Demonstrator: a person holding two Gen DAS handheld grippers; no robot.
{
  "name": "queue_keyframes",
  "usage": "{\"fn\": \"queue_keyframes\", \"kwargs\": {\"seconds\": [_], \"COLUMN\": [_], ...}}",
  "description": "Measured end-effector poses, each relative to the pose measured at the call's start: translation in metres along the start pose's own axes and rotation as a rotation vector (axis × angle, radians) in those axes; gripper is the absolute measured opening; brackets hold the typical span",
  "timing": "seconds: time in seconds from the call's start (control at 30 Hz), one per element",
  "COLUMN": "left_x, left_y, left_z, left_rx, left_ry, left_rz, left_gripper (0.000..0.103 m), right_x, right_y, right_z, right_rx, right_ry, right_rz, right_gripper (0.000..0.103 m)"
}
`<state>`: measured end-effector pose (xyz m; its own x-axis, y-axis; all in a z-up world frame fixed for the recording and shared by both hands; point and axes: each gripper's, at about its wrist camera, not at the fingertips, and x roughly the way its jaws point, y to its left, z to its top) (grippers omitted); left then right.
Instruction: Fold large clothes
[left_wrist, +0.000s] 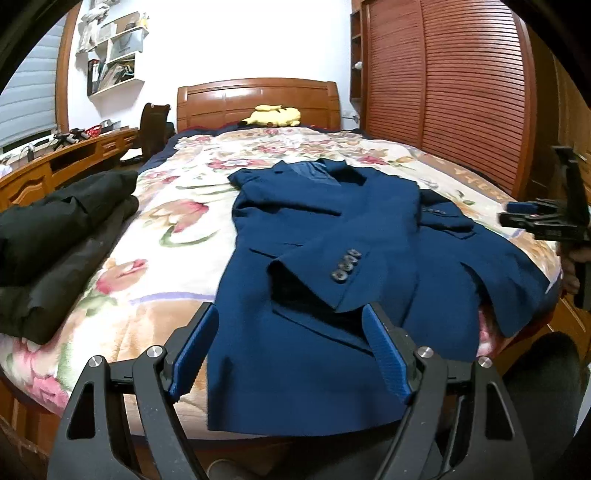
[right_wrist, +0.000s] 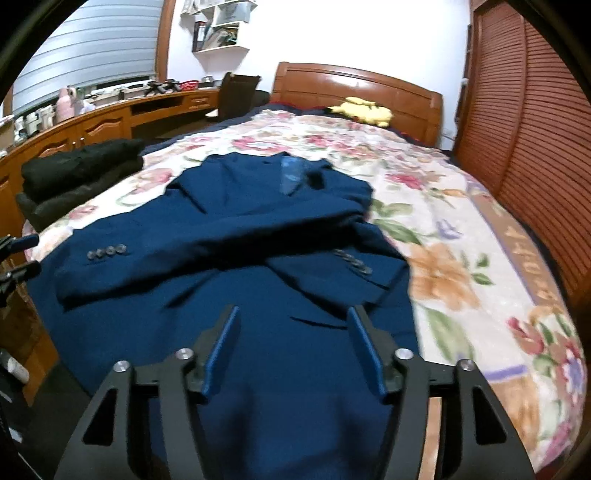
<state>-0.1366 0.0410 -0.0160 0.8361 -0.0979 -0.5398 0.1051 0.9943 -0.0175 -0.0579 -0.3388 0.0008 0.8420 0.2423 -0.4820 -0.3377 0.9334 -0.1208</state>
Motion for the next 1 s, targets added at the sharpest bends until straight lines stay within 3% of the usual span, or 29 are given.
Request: {"fn": "queue_keyframes", "kwargs": {"seconds": [0.33, 0.77, 0.9, 0.97, 1.0], "left_x": [0.013, 0.029, 0.029, 0.028, 0.028], "left_y": [0.027, 0.041, 0.04, 0.039, 0.039], "left_z": [-0.012, -0.025, -0.026, -0.026, -0.026], "left_rx": [-0.049, -0.079, -0.08, -0.082, -0.087], "left_ry": [0.043, 0.097, 0.096, 0.097, 0.1], "left_rz": [0.037, 0.022, 0.016, -0.007, -0.024], "left_gripper": [0.081, 0.079, 0.059, 0.037, 0.033], "right_x": [0.016, 0.042, 0.036, 0.034, 0.035], "right_y": [-0.055, -0.067, -0.066, -0.066, -0.068], "right_z": [-0.035, -0.051, -0.058, -0.059, -0.059], "right_rx": [0.075, 0.146, 0.138, 0.149, 0.155], "right_ry": [0.12, 0.169, 0.168, 0.166, 0.166], "right_rz": [-0.076, -0.034, 0.016, 0.04, 0.047], "right_gripper": [0.068, 0.067, 0.055, 0.048, 0.047]}}
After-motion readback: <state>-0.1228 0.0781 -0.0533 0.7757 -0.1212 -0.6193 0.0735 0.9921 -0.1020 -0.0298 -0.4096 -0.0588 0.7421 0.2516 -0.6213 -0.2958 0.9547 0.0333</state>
